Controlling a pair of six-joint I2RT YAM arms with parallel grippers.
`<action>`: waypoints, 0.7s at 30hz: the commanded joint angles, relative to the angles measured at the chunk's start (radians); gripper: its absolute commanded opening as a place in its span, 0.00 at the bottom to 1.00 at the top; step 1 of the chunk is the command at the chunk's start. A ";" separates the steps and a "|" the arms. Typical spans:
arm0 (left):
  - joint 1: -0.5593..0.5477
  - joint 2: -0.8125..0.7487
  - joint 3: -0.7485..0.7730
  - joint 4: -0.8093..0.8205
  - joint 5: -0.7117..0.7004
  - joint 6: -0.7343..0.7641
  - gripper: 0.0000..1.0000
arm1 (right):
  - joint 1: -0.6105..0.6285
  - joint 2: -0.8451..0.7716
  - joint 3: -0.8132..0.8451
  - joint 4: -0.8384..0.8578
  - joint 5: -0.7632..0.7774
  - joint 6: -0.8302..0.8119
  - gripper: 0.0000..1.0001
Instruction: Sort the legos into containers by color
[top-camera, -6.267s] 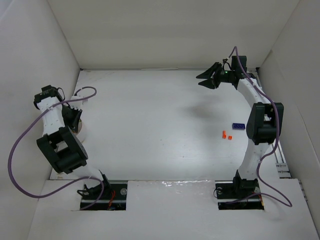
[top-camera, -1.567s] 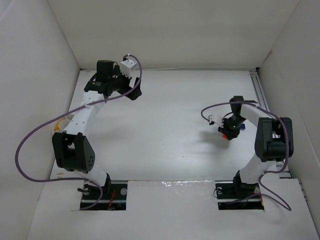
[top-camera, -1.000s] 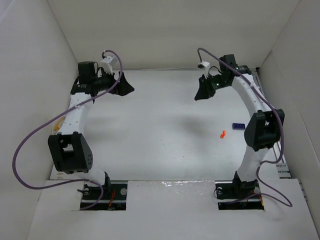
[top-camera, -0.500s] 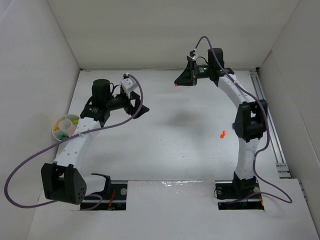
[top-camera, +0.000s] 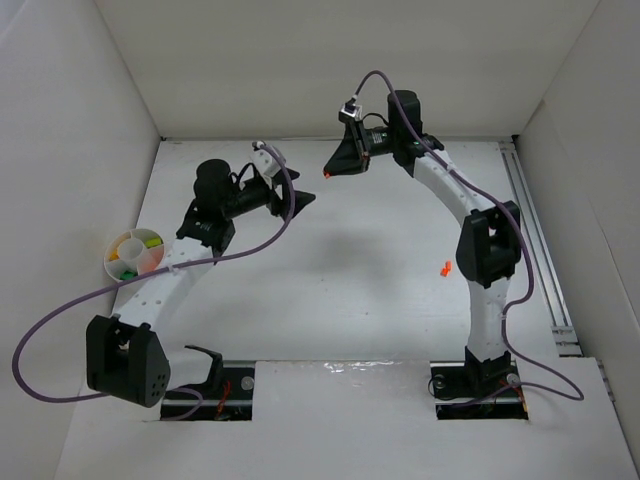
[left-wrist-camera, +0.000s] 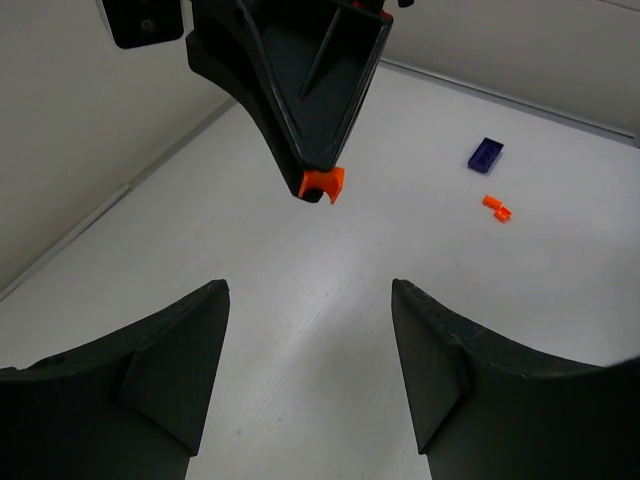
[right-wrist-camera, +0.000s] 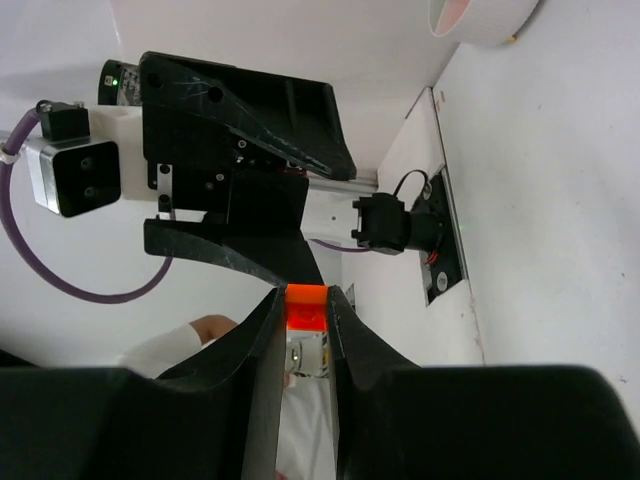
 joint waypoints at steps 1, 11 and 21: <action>-0.024 -0.010 0.009 0.128 -0.039 -0.033 0.62 | 0.005 -0.019 0.042 0.065 -0.008 0.015 0.04; -0.044 -0.010 0.009 0.151 -0.052 -0.033 0.53 | 0.035 -0.009 0.073 0.085 0.016 0.035 0.04; -0.044 -0.010 0.018 0.151 -0.070 -0.013 0.52 | 0.065 -0.009 0.083 0.094 0.025 0.035 0.04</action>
